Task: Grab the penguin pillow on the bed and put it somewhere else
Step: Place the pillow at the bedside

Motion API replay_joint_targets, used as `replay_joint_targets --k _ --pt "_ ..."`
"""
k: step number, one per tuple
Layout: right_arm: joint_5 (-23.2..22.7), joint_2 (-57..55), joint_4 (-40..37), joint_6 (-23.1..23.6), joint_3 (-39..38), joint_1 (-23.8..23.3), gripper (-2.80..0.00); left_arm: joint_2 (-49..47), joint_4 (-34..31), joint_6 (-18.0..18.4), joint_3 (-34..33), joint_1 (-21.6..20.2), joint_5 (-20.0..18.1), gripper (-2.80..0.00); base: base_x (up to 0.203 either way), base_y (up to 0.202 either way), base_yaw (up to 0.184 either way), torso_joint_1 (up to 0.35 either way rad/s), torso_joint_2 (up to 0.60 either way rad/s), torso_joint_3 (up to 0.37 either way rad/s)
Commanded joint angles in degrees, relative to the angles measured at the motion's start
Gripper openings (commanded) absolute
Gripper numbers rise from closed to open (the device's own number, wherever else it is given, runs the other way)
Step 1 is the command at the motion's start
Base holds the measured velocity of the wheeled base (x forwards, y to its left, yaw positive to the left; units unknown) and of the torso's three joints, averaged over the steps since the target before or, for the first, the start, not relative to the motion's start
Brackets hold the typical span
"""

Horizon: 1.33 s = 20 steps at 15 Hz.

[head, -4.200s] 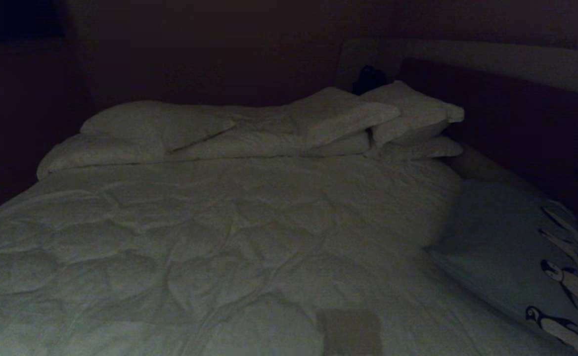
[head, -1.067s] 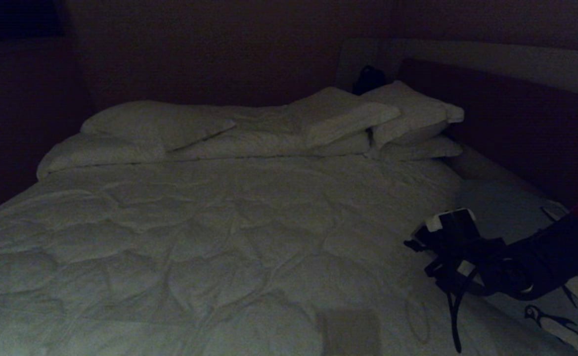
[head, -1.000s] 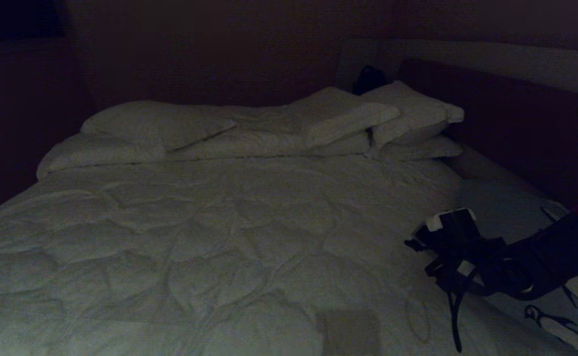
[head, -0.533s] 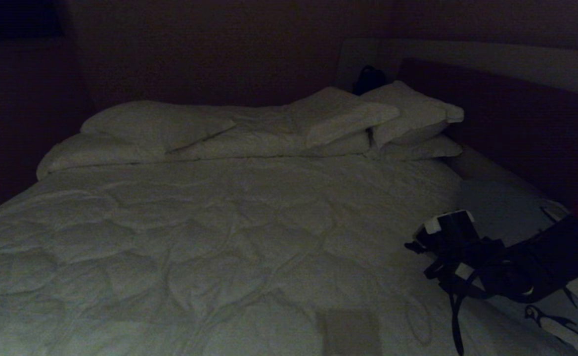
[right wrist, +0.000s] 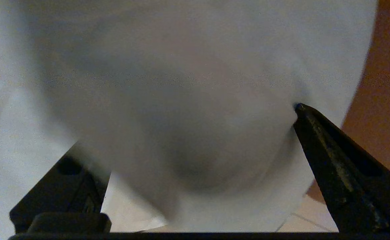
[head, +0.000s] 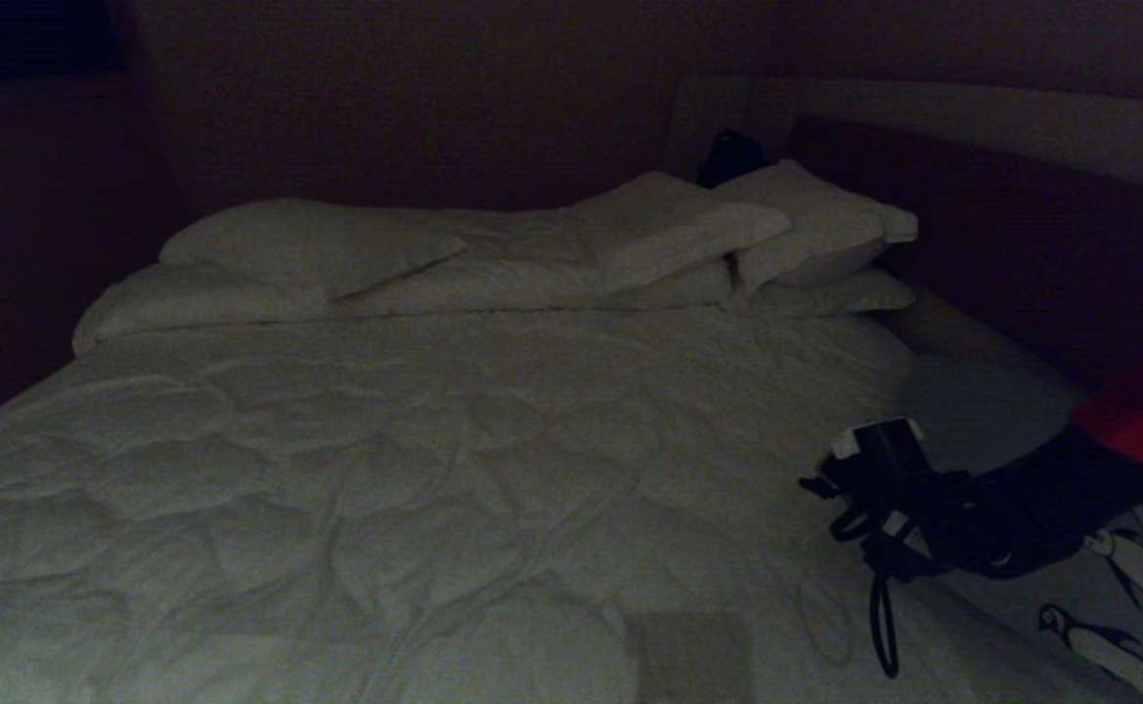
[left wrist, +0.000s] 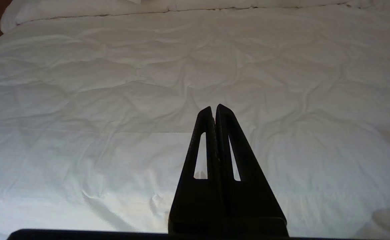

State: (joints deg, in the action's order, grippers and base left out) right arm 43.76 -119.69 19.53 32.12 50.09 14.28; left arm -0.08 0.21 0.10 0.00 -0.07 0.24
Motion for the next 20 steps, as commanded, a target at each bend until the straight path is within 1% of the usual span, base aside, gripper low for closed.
replay_joint_targets --k 1,2,3,7,9,11,13,16,18,20 --pt "0.19 -1.83 -0.17 0.22 1.11 -1.17 0.00 0.00 0.06 -0.01 0.00 -0.01 0.02 -2.80 0.000 0.000 0.000 0.000 0.00 0.000" --pt "0.18 -2.34 -0.28 0.22 1.80 -1.74 0.00 0.00 0.05 -0.01 0.00 -0.01 0.02 -2.80 0.000 0.000 0.000 0.000 0.00 0.000" --pt "0.18 -2.82 -0.27 0.22 2.47 -2.06 -2.80 0.00 0.06 -0.01 0.00 -0.01 0.02 -2.80 0.000 0.000 0.000 0.000 0.00 0.000" --pt "0.09 -1.93 -0.01 0.00 3.87 -2.00 -2.80 0.00 -0.03 -0.01 0.00 -0.01 0.02 -2.80 0.000 0.000 0.000 0.000 0.00 0.000" --pt "0.01 -1.33 -0.01 -0.42 6.98 -1.98 -2.80 0.00 -0.03 -0.01 0.00 -0.01 0.02 -2.80 0.000 0.000 0.000 0.000 0.00 0.000" --pt "0.01 -1.19 -0.23 -1.58 12.39 -1.98 -2.80 0.00 0.06 -0.01 0.00 -0.01 0.02 -2.80 0.000 0.000 0.000 0.000 0.00 0.000" --pt "-0.67 -1.27 -0.66 -4.51 17.59 -1.98 -2.80 0.00 0.06 -0.01 0.00 -0.01 0.02 -2.80 0.000 0.000 0.000 0.000 0.00 0.000" --pt "-2.64 -2.01 -3.51 -9.51 23.43 -1.98 -2.80 0.00 0.06 -0.01 0.00 -0.01 0.02 -2.80 0.000 0.000 0.000 0.000 0.00 0.000" --pt "-3.46 -4.39 -6.24 -12.30 31.10 -2.09 -2.80 0.00 0.01 -0.01 0.00 -0.01 0.02 -2.80 0.000 0.000 0.000 0.000 0.00 0.000" --pt "-3.73 -8.47 -8.51 -14.02 39.29 -2.80 -2.80 0.00 -0.03 -0.01 0.00 -0.01 0.02 -2.80 0.000 0.000 0.000 0.000 0.00 0.000"
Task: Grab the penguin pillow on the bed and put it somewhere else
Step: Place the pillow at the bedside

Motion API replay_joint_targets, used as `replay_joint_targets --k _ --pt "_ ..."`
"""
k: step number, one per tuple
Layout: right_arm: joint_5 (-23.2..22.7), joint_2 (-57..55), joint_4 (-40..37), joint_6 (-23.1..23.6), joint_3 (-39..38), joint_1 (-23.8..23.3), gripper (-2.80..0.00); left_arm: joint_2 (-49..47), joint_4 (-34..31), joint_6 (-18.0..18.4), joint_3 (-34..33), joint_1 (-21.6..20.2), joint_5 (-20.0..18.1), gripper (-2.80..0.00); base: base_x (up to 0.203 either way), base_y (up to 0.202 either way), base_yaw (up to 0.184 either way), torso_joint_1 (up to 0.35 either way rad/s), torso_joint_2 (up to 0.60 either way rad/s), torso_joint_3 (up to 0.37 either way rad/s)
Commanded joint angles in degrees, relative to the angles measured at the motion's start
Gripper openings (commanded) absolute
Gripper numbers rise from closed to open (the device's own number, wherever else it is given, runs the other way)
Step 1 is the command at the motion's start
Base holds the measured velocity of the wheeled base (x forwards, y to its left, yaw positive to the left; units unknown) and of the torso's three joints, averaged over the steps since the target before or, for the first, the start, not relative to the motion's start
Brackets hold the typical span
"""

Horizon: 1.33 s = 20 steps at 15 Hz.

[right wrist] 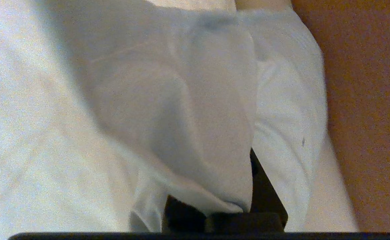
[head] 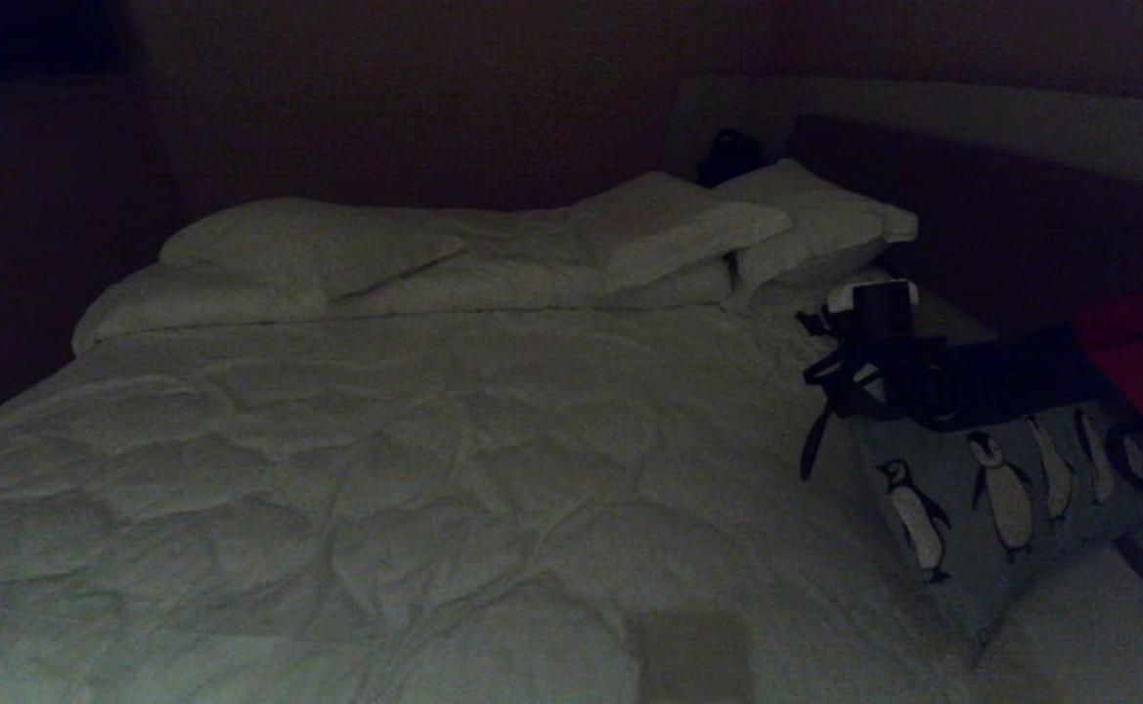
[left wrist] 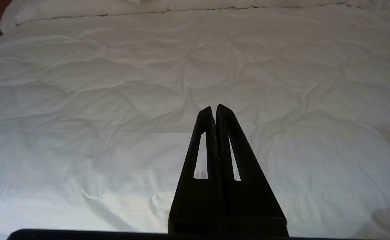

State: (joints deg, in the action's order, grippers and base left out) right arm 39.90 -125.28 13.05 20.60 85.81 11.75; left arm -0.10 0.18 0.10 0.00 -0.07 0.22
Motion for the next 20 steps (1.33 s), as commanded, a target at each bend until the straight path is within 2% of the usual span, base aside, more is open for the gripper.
replay_joint_targets --k 1,5,7,10,11,12,16,20 --pt "0.02 -5.04 -2.92 -3.18 7.93 -0.80 -2.80 0.01 0.03 -0.01 0.00 -0.01 0.04 -2.80 0.000 0.000 0.000 0.000 0.00 0.000" --pt "-0.70 -15.40 -5.18 -3.80 25.17 -3.08 -2.80 0.01 0.01 -0.01 0.00 -0.01 0.04 -2.80 0.000 0.000 0.000 0.000 0.00 0.000" --pt "-3.25 -17.24 -3.97 -3.99 25.90 -3.66 -2.80 0.01 0.08 -0.01 0.00 -0.01 0.04 -2.80 0.000 0.000 0.000 0.000 0.00 0.000" --pt "-3.25 -17.80 -3.30 -4.60 25.82 -4.06 -2.80 0.01 -0.01 -0.01 0.00 -0.01 0.04 -2.80 0.000 0.000 0.000 0.000 0.00 0.000" --pt "-3.25 -17.80 -3.30 -4.60 25.82 -4.10 -0.46 0.01 0.08 -0.01 0.00 -0.01 0.04 -2.80 0.000 0.000 0.000 0.000 0.00 0.000" --pt "-3.25 -17.84 -3.30 -4.60 25.78 -4.10 0.00 0.01 0.02 -0.01 0.00 -0.01 0.04 -2.80 0.000 0.000 0.000 0.000 0.00 0.000" --pt "-3.21 -15.56 -3.16 -6.87 24.10 -3.62 0.00 0.01 -0.01 -0.01 0.00 -0.01 0.04 -2.80 0.000 0.000 0.000 0.000 0.00 0.000" --pt "-6.01 -7.66 -3.43 -7.80 19.13 1.39 0.00 0.01 0.03 -0.01 0.00 -0.01 0.04 -2.80 0.000 0.000 0.000 0.000 0.00 0.000"
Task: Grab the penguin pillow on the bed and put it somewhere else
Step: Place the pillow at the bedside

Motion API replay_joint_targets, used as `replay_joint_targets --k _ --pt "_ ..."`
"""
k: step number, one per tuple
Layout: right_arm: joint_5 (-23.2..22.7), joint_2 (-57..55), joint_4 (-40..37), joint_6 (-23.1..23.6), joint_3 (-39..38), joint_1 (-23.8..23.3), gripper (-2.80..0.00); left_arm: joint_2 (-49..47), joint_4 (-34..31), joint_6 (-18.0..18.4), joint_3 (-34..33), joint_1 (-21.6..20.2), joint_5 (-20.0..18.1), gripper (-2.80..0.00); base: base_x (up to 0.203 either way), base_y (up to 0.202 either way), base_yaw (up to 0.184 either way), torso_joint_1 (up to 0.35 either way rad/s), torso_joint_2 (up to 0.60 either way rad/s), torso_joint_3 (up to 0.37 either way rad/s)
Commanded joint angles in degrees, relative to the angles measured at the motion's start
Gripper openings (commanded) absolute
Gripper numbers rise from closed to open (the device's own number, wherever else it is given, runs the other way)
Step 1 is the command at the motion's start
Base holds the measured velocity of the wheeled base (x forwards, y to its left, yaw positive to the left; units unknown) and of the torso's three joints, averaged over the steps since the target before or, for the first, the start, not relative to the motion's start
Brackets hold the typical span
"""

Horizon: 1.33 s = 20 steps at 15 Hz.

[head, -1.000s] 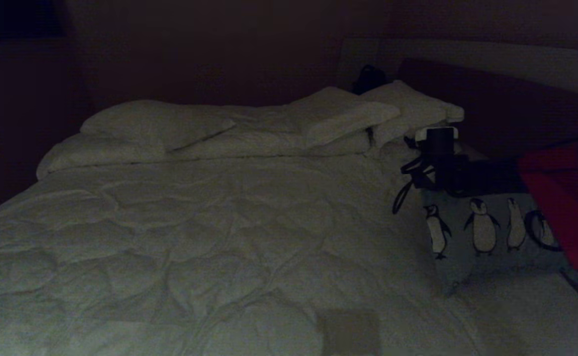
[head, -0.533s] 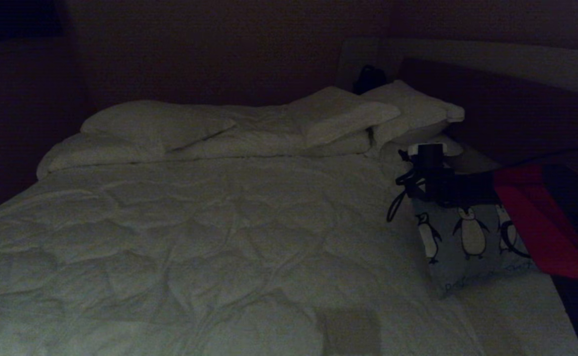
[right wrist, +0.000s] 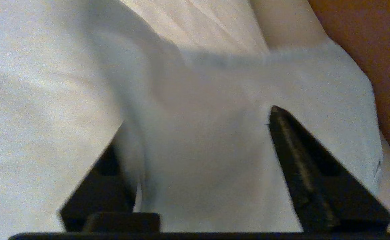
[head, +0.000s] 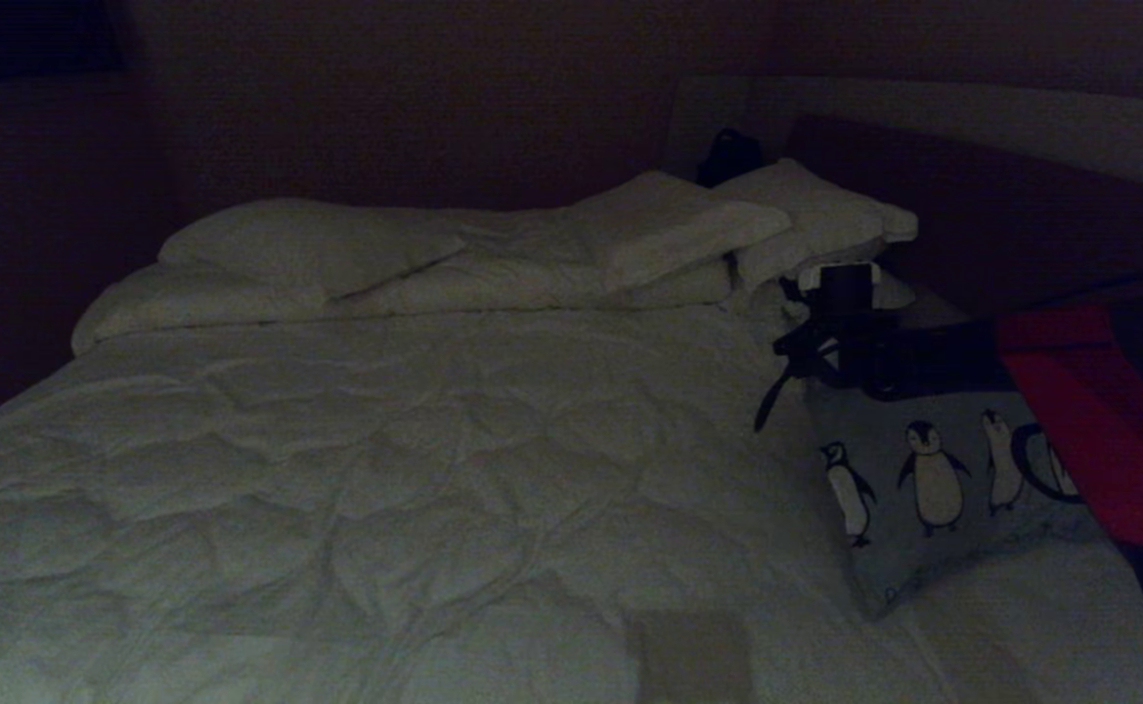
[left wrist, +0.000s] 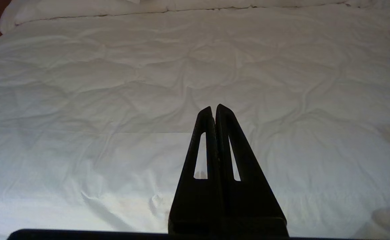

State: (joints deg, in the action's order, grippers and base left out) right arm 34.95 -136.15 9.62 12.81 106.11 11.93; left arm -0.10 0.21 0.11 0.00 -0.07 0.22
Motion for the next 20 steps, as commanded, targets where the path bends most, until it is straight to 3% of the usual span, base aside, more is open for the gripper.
replay_joint_targets --k 1,5,8,10,13,14,20 --pt "-1.35 3.61 0.12 -0.26 -1.53 1.80 0.00 0.01 0.06 -0.02 0.00 -0.01 0.04 -2.80 0.000 0.000 0.000 0.000 0.00 0.000" --pt "-5.31 9.40 -0.16 -4.67 -5.02 4.24 0.00 0.01 0.01 -0.02 0.00 -0.01 0.04 -2.80 0.000 0.000 0.000 0.000 0.00 0.000" --pt "-6.71 14.53 -2.18 -8.90 -6.29 2.68 0.00 0.01 -0.03 -0.02 0.00 -0.01 0.04 -2.80 0.000 0.000 0.000 0.000 0.00 0.000" --pt "-12.57 17.52 -5.89 -14.51 -8.25 -3.10 0.00 0.01 0.02 -0.02 0.00 -0.01 0.04 -2.80 0.000 0.000 0.000 0.000 0.00 0.000" --pt "-25.23 21.26 -11.75 -24.10 -11.95 -14.17 0.00 0.01 0.06 -0.02 0.00 -0.01 0.04 -2.80 0.000 0.000 0.000 0.000 0.00 0.000" --pt "-29.67 22.17 -12.53 -25.92 -13.81 -17.68 -2.80 0.01 -0.01 -0.02 0.00 -0.01 0.04 -2.80 0.000 0.000 0.000 0.000 0.00 0.000" --pt "-48.31 21.77 -13.13 -28.60 -22.11 -37.15 -2.80 0.01 0.06 -0.02 0.00 -0.01 0.04 -2.80 0.000 0.000 0.000 0.000 0.00 0.000"
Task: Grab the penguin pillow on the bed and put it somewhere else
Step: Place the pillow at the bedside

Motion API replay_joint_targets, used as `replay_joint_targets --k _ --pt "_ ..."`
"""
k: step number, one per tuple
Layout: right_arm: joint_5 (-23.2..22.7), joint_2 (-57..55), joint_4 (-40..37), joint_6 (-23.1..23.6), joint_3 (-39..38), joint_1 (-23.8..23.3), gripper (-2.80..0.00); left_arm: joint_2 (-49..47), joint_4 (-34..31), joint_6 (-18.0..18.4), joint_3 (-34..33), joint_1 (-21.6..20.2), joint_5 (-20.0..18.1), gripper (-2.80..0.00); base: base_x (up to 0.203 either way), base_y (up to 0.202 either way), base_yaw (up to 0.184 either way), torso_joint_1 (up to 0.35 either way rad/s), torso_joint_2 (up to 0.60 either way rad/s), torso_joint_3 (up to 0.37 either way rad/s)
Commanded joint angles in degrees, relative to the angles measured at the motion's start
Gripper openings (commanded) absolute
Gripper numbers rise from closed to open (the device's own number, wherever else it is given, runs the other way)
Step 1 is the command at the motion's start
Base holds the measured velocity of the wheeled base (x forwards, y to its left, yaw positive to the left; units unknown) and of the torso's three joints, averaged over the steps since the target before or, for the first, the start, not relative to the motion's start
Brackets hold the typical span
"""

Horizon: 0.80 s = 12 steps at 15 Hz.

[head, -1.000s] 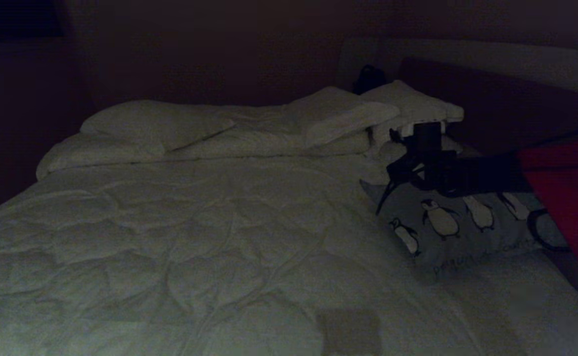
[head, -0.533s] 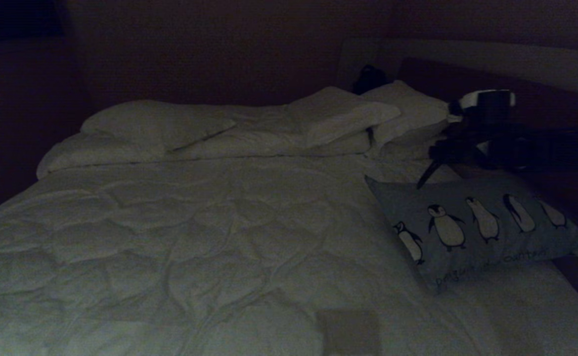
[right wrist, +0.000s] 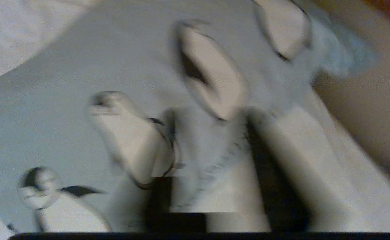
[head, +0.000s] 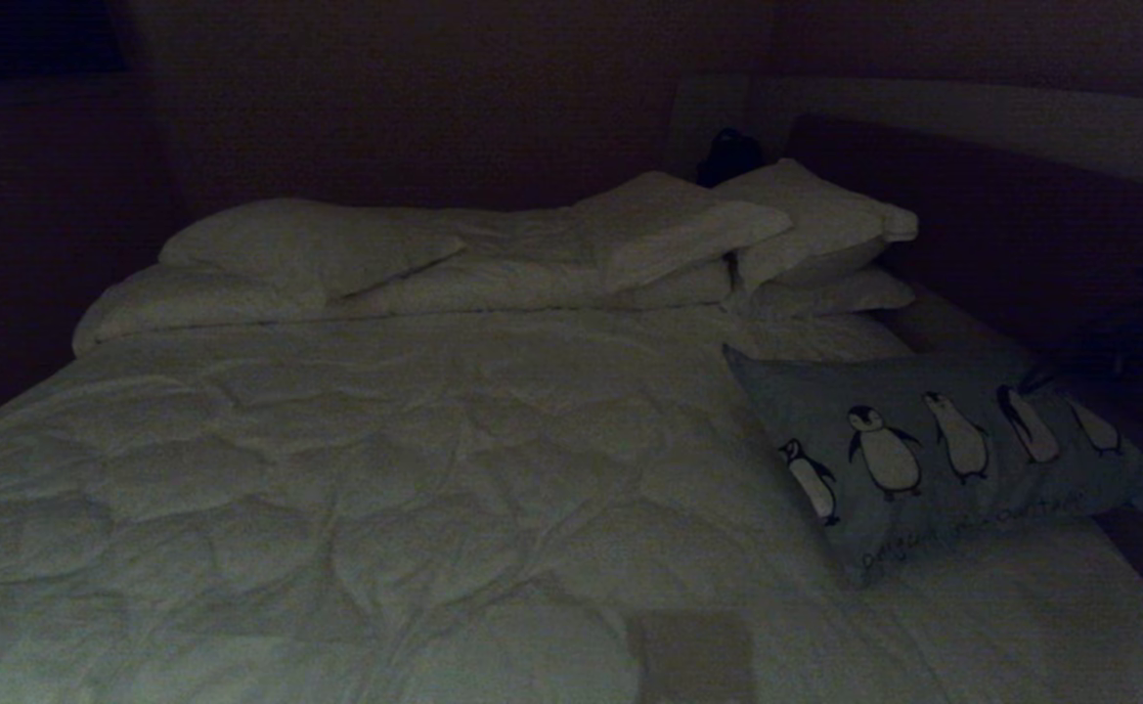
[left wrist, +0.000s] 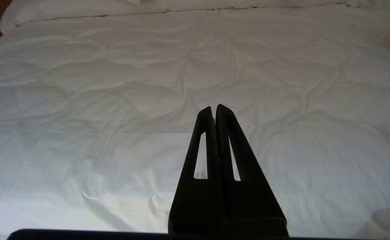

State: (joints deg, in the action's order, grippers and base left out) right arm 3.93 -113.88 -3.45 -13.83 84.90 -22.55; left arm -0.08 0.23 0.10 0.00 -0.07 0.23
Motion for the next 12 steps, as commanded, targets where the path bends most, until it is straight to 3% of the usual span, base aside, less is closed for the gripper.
replay_joint_targets --k 1,12 --pt "-18.69 -2.51 0.00 -1.95 -0.99 -5.00 -2.80 0.00 -0.05 -0.01 0.00 -0.01 0.03 -2.80 0.000 0.000 0.000 0.000 0.00 0.000" --pt "-23.70 -16.09 2.13 0.20 2.46 -20.54 -2.80 0.00 -0.04 -0.01 0.00 -0.01 0.03 -2.80 0.000 0.000 0.000 0.000 0.00 0.000"
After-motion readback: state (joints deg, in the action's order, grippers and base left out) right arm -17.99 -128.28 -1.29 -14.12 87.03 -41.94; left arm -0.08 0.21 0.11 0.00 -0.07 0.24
